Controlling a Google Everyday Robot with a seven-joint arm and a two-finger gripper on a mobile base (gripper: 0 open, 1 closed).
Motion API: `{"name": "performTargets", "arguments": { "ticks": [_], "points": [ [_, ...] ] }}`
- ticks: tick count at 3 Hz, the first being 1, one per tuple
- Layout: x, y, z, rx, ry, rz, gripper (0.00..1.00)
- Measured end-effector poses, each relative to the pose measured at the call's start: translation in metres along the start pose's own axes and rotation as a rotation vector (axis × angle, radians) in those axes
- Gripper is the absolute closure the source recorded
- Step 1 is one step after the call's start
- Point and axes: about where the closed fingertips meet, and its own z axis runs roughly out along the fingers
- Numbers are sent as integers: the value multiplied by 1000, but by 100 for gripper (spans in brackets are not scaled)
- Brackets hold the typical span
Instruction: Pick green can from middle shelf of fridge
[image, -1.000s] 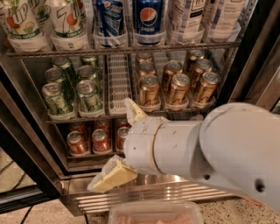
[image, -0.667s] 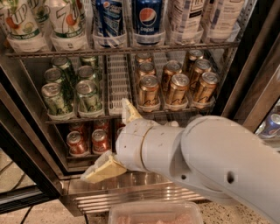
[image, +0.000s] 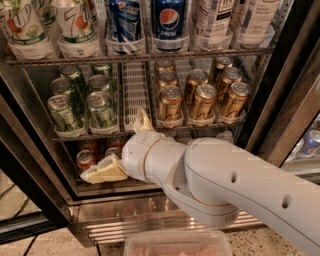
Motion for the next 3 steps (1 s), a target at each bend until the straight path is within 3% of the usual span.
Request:
{"name": "performTargets", "arguments": {
  "ticks": [1,2,3],
  "points": [
    [1,-16,14,62,-37,63,0],
    [6,-29,34,134,-47,82,0],
    [4,-29,34,140,-57,85,0]
  ]
}}
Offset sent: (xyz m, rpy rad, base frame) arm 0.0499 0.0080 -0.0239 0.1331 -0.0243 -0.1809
